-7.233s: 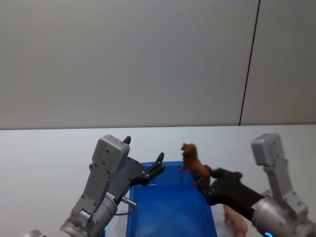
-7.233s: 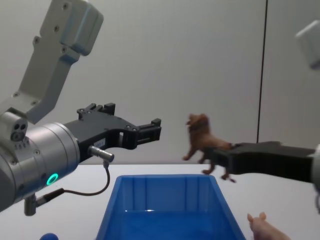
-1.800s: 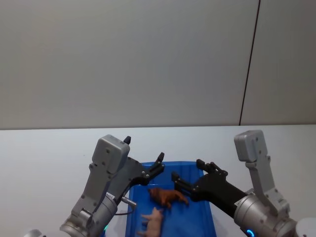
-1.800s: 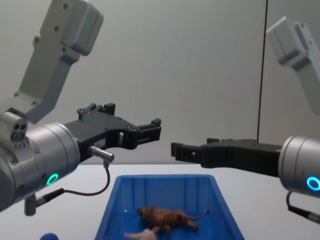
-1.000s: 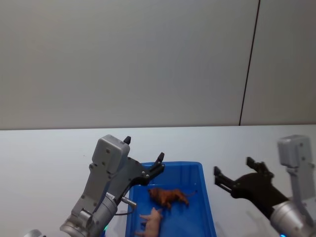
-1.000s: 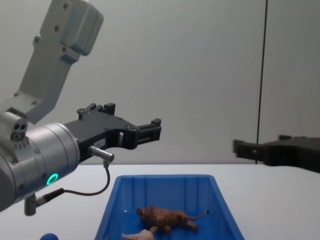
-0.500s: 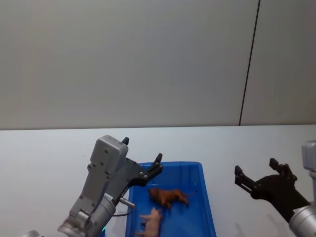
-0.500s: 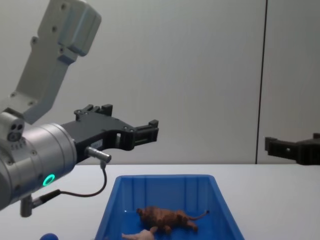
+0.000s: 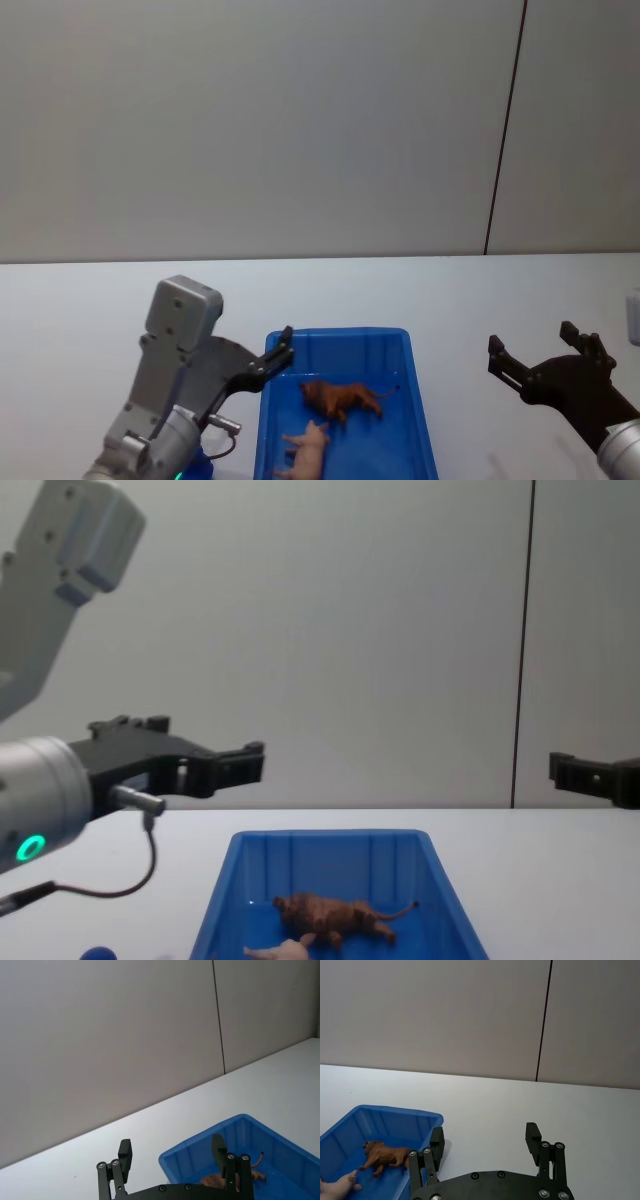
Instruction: Pick up the two dolls from the table and place them into the box.
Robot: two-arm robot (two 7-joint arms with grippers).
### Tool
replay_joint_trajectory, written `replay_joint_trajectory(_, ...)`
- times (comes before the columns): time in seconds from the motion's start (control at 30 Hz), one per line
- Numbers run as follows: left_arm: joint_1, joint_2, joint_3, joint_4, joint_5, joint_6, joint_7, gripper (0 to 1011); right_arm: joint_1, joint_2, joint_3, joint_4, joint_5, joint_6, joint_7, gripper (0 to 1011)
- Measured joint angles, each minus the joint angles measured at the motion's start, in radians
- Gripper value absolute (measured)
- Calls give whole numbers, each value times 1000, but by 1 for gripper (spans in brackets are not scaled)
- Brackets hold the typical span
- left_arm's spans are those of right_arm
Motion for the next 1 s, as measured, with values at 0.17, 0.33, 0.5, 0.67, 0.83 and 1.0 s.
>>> replay_joint_trajectory(0.17, 25, 24, -16, -35, -48, 54, 30, 1002, -3, 2, 2, -2, 1, -1, -4, 1001)
replay_joint_trajectory(0.33, 50, 48, -33, -63, -101, 112, 58, 1002, -4, 3, 2, -4, 2, -1, -6, 1001)
replay_joint_trajectory(0.5, 65, 62, -46, -75, -140, 157, 76, 1001, -5, 4, 3, -5, 2, -2, -8, 1001)
replay_joint_trajectory(0.67, 76, 71, -57, -74, -176, 200, 89, 1002, -6, 5, 4, -6, 3, -2, -9, 1001)
replay_joint_trajectory(0.83, 80, 73, -65, -57, -196, 232, 93, 1001, -6, 5, 4, -6, 3, -2, -10, 1001)
replay_joint_trajectory(1.0, 80, 71, -68, -39, -206, 252, 93, 1002, -7, 5, 4, -7, 3, -2, -10, 1001)
